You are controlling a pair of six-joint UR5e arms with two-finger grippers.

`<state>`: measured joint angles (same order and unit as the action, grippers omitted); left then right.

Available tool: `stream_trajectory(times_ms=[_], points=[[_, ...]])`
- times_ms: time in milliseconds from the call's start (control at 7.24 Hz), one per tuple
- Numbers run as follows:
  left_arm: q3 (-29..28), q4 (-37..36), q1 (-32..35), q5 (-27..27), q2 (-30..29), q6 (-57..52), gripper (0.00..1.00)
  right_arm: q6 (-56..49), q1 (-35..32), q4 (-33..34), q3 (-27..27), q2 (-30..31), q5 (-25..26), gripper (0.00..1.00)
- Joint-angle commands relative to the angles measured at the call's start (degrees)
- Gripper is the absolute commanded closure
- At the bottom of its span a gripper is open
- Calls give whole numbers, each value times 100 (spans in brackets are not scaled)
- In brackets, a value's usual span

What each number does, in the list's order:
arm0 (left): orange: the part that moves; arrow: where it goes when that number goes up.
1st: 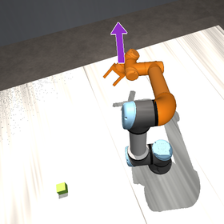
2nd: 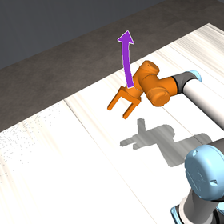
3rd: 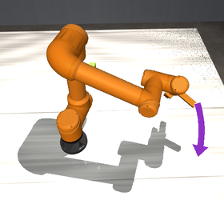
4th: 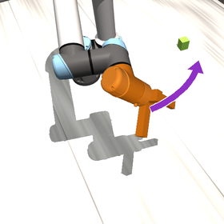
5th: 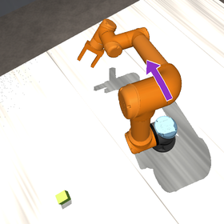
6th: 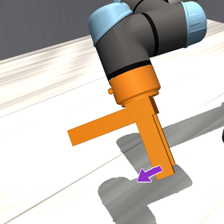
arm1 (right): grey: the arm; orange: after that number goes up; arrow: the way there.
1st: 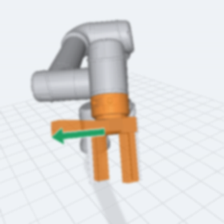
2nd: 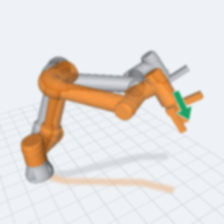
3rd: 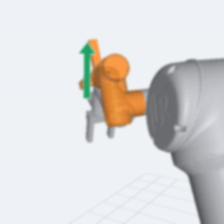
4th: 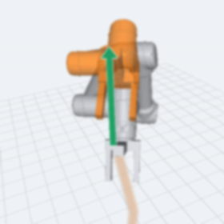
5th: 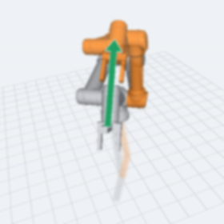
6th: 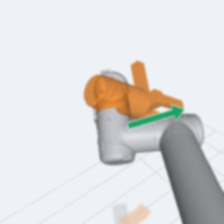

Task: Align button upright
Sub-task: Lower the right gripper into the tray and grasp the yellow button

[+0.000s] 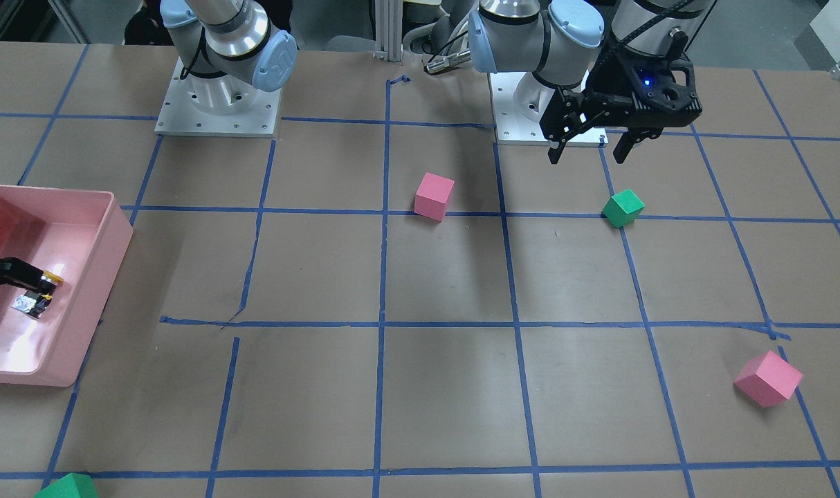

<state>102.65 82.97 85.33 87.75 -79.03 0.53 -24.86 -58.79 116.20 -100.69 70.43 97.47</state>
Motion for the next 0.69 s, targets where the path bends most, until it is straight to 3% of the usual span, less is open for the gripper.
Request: stream_trajectory(times_ms=[0, 552], points=[[0, 0, 1, 5, 2, 0, 0, 7, 104, 104, -186, -178, 8, 0], [0, 0, 1, 6, 2, 0, 0, 7, 139, 535, -346, -407, 44, 0]])
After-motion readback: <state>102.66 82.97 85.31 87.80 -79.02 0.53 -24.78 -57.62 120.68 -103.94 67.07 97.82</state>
